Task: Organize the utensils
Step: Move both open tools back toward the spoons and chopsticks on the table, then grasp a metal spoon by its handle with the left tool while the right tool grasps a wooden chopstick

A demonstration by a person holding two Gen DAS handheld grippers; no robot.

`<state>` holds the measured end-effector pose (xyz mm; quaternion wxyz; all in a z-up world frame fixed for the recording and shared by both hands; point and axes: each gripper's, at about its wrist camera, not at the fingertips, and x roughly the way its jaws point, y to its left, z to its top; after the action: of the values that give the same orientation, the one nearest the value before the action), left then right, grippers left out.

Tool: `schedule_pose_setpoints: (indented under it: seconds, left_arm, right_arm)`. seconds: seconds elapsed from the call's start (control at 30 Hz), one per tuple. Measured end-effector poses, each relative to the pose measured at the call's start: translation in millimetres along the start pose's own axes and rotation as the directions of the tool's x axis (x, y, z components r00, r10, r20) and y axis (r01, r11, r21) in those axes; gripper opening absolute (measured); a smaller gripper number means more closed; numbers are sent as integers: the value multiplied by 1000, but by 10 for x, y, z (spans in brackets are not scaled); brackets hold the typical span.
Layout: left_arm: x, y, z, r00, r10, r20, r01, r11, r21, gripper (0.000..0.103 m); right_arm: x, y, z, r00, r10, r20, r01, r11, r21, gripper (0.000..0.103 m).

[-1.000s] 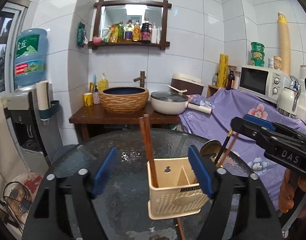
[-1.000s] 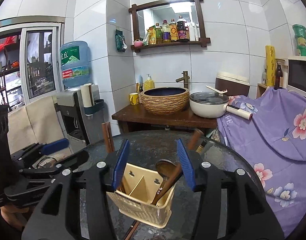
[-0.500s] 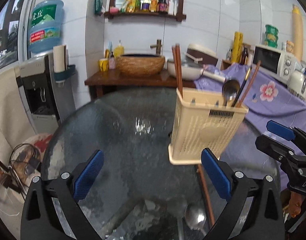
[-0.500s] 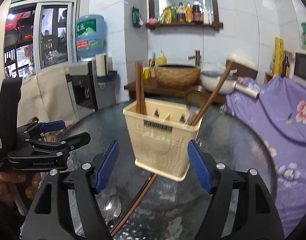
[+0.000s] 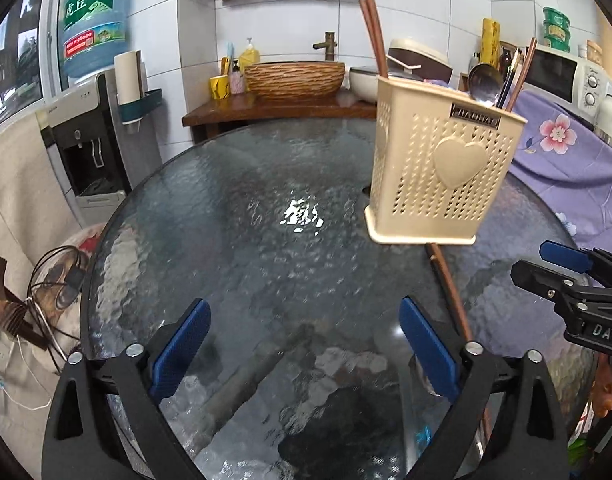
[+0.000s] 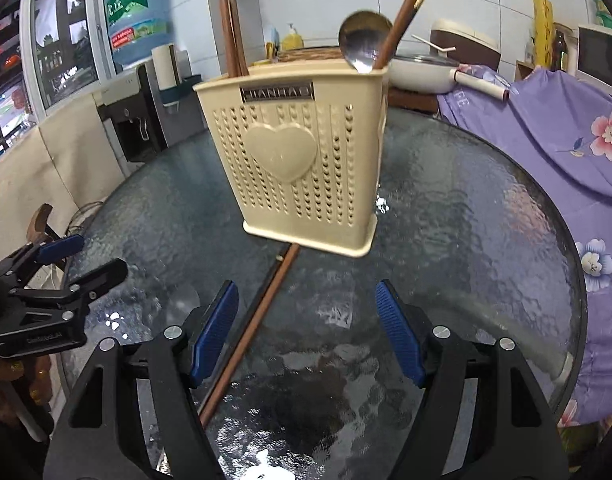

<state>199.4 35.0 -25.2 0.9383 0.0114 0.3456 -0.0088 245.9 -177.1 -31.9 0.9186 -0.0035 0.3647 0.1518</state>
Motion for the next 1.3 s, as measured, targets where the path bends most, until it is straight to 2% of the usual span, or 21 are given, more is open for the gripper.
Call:
schedule_pose_setpoints:
  seconds: [0.13,0.23,0.4,0.6,0.7,0.8,0.9,1.0,1.23,1.3]
  left_arm:
    - [38,14,-56,1000,-7,-26,7,1000,-5,74]
    - [64,22,-71,999,-16,-47,16,1000,-11,67]
    - [62,8,-128,998,-22,-57,21,1000,-15,66]
    - [68,2,-142,997,-36,-66,35,999,-22,66]
    - [56,-17,-151,997,-47,-67,46,999,-15,66]
    - [66,-72,-164,994,-68,-83,68,998,-7,66]
    - [55,-183,-203,991,-89,-99,92,995,26,64]
    - [26,-255,-292,985,-115,-126,122,991,50,63]
    - [-26,-352,-474,976,-126,-177,145,984,101,61]
    - [-30,-397,-504,973,-137,-187,160,981,112,59]
  right_arm:
    - [170,51,-42,998,14,-55,-14,1000,-1,66]
    - [319,138,-49,995,0,-100,-2,1000,-19,58]
    - [507,247,-82,987,-15,-158,10,999,-34,54]
    - [465,202,-119,987,-59,-150,51,997,-54,54]
    - [430,-4,-153,978,-131,-160,127,991,-37,50]
    - [373,-173,-150,984,-38,-172,49,997,65,50]
    - [363,-91,-119,986,-28,-167,36,999,39,50]
    - [435,12,-69,983,17,-180,-9,999,49,49]
    - [559,166,-46,980,-39,-197,43,999,16,38]
    - [584,155,-23,979,-48,-200,53,998,18,31]
